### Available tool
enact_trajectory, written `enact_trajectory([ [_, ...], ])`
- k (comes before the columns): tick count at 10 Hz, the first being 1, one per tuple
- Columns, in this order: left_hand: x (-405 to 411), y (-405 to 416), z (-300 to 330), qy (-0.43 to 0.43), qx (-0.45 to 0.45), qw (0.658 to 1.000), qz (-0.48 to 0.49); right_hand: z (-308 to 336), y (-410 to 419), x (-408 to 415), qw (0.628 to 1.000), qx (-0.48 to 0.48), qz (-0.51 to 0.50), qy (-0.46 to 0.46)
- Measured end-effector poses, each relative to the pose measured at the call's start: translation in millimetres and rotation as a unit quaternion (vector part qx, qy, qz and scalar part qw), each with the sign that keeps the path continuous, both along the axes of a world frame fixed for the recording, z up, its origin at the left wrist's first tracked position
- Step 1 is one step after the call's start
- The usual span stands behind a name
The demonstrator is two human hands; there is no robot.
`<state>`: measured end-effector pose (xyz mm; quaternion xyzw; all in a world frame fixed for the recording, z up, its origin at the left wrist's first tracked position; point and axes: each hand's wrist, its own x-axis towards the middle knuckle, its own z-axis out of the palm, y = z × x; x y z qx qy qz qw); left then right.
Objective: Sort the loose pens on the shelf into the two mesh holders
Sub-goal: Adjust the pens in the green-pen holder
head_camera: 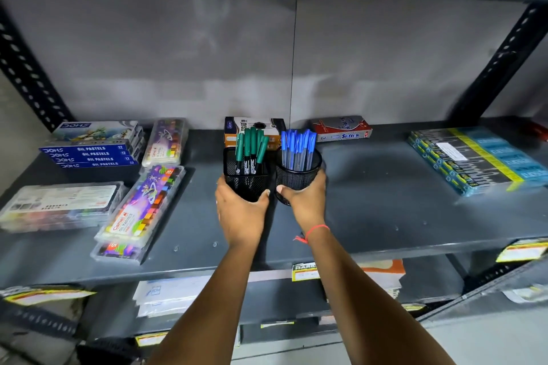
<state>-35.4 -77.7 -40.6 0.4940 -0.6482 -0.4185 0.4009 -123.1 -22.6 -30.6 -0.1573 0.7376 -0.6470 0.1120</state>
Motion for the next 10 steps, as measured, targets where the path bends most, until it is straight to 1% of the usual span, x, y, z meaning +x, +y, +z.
enact_trajectory([
  [2,21,30,2,-0.028,-0.013,0.999,0.027,1,30,20,1.0,0.005,0.01,0.009],
  [4,41,54,4,-0.039,0.012,0.998,0.039,-7,54,34,0.999,0.027,0.024,0.016],
  [7,52,61,2,-0.033,0.009,0.999,0.035,-8,60,38,0.999,0.036,0.034,0.009],
  [9,56,57,5,-0.023,0.005,1.0,-0.008,-8,63,40,0.997,0.07,0.045,-0.001],
  [10,67,60,11,-0.034,-0.025,0.999,-0.034,-3,74,53,0.994,0.093,0.057,0.007],
])
